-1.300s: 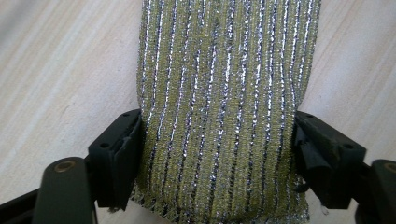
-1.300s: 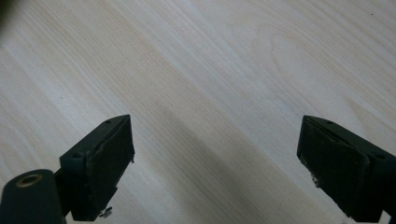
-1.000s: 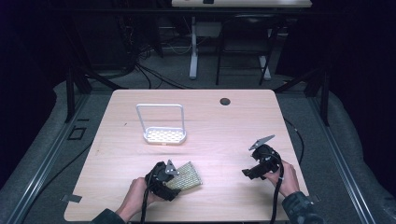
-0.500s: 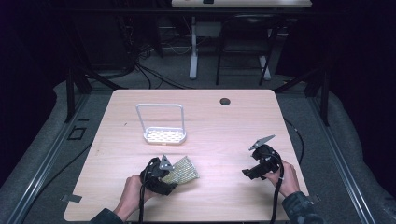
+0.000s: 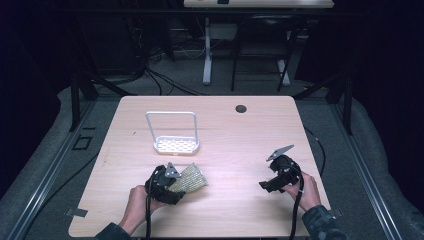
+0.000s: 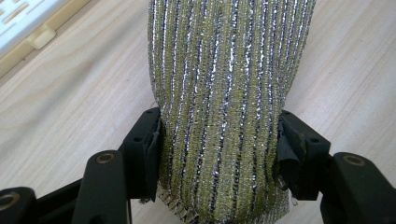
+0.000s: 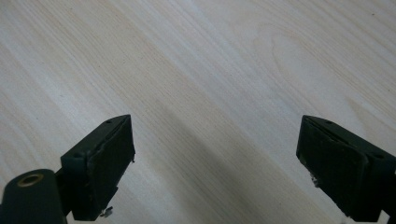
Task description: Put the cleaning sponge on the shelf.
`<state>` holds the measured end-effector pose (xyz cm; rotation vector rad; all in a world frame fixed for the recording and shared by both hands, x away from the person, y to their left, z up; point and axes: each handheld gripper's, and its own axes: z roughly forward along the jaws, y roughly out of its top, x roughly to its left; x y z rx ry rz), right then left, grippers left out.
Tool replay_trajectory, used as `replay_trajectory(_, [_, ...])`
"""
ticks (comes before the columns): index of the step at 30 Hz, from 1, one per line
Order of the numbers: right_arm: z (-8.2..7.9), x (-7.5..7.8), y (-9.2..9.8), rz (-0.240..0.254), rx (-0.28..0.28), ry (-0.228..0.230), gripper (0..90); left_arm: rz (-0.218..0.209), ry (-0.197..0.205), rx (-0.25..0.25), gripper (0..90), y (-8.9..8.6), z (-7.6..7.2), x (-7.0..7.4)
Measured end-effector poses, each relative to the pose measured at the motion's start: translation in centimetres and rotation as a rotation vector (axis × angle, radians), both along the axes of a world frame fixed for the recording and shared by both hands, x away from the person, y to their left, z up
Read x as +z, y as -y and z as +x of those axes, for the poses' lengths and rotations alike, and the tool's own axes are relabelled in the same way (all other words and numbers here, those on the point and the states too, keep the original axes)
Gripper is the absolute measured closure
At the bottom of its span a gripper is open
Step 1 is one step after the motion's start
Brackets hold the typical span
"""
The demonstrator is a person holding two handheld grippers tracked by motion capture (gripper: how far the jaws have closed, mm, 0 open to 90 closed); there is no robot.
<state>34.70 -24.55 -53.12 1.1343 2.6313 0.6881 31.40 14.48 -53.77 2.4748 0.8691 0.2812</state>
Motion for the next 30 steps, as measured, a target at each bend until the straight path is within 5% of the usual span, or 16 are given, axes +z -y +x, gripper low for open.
replay_trajectory(30, [0.0,0.0,0.0,0.000,-0.002,-0.006,11.1,0.001,0.061,0.171,39.3,-3.8,2.2,0.9])
